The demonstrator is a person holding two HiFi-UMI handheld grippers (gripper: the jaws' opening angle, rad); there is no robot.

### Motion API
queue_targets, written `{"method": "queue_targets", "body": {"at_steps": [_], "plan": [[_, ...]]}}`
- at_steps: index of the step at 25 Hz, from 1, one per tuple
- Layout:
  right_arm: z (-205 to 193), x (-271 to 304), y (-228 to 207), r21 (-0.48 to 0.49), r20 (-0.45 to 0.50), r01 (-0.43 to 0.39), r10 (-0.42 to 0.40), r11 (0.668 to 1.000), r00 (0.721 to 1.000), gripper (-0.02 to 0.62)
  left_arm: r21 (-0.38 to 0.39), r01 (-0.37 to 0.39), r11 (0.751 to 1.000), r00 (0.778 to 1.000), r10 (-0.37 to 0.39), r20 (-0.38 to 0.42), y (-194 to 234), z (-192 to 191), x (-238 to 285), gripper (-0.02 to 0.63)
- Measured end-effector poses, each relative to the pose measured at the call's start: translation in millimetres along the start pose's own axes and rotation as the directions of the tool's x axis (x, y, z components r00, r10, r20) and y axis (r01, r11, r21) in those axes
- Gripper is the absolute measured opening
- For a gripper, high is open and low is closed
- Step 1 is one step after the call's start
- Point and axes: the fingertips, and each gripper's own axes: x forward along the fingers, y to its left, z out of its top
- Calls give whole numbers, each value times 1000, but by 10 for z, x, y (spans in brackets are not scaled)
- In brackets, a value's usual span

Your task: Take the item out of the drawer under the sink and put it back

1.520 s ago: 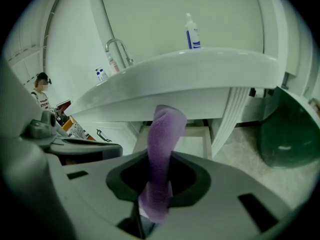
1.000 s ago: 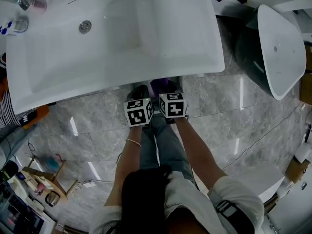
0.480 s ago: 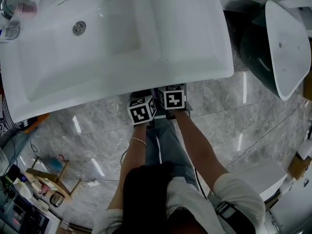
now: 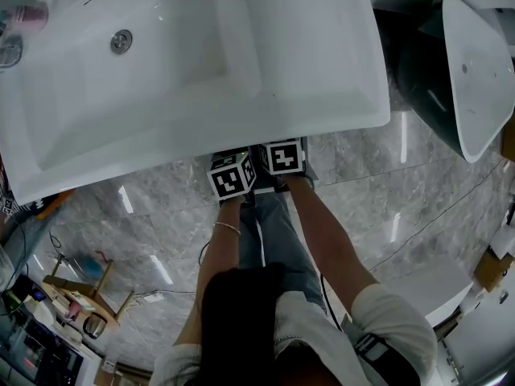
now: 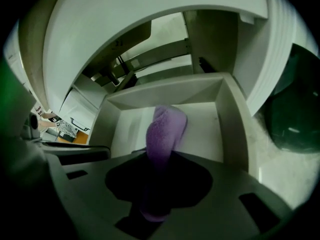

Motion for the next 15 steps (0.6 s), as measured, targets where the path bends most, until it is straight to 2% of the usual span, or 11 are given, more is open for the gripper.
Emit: {"method": "queue_targets", "body": {"at_steps": [3, 7, 10, 15], "plan": [[-74, 8, 31, 31, -38, -42, 44, 999, 998, 148, -3, -2, 1000, 1000, 2, -3, -14, -18, -10, 3], [-11, -26, 87, 39, 2, -99, 99, 994, 995, 209, -30, -7, 1000, 1000, 7, 1, -11, -11, -28, 3], [-27, -106, 110, 26, 8, -96, 96, 995, 995, 262, -29, -8, 1000, 1000, 8, 7, -15, -10, -78, 3], [-11, -295, 71, 1, 25, -67, 67, 998, 997, 268, -20, -42, 999, 999, 42, -17, -14, -16, -171, 3]]}}
